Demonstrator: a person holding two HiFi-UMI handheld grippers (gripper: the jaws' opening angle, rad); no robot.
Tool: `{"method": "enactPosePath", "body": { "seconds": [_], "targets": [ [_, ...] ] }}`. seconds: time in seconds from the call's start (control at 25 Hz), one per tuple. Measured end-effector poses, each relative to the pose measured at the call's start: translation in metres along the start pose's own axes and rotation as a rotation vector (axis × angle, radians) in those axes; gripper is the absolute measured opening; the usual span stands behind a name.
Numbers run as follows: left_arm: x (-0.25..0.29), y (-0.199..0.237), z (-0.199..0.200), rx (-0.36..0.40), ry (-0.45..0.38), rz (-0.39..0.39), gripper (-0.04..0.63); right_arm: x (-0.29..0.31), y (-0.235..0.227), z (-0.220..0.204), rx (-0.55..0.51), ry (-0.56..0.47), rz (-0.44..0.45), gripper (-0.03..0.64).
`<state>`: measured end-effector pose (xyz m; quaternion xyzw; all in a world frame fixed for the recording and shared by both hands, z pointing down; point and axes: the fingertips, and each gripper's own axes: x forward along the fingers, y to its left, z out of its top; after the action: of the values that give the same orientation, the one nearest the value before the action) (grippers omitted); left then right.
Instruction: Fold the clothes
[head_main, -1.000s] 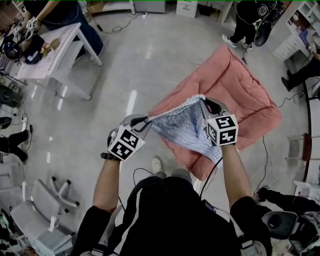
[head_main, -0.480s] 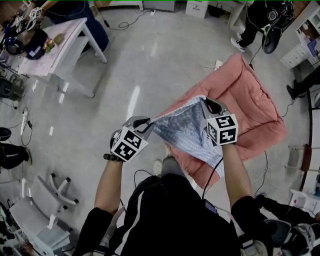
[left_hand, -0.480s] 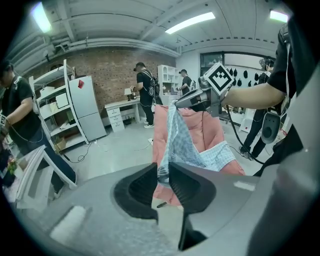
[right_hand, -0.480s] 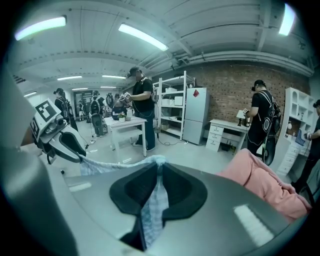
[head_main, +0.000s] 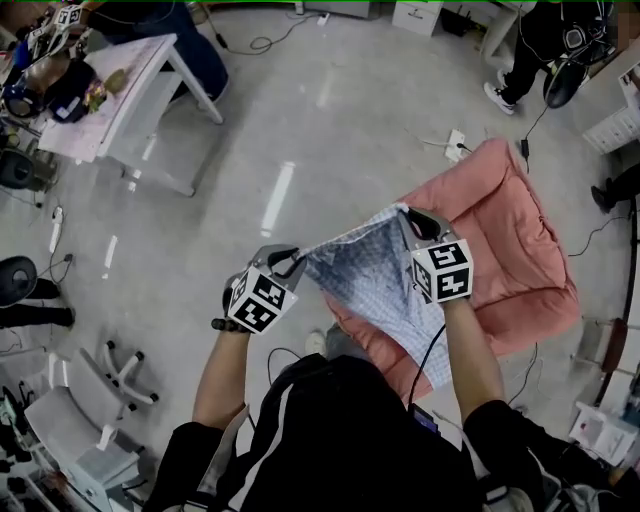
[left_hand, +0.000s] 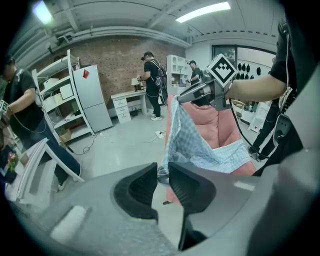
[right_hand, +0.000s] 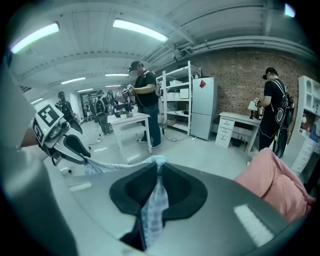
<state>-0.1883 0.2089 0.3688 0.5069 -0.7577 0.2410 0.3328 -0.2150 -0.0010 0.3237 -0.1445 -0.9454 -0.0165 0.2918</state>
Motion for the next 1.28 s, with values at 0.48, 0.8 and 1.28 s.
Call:
{"method": "enactPosePath", "body": {
  "seconds": [0.48,0.8,1.28],
  "targets": [
    [0.039,0.051,-0.026,-0.083,0.091,0.044,0.08,0.082,-0.007,0.0,-0.091,0.038,0.128,0.043],
    [0.048,0.1,-0.041,-0.134,0.1,0.054,0.08,0.132,0.002,0.021,-0.114,0.057,0.166,0.043],
    [0.082,0.147,-0.079,-0.141,0.174,-0.047,0.081,0.204,0.011,0.007,-0.124,0.162,0.163,0.043]
  ]
}}
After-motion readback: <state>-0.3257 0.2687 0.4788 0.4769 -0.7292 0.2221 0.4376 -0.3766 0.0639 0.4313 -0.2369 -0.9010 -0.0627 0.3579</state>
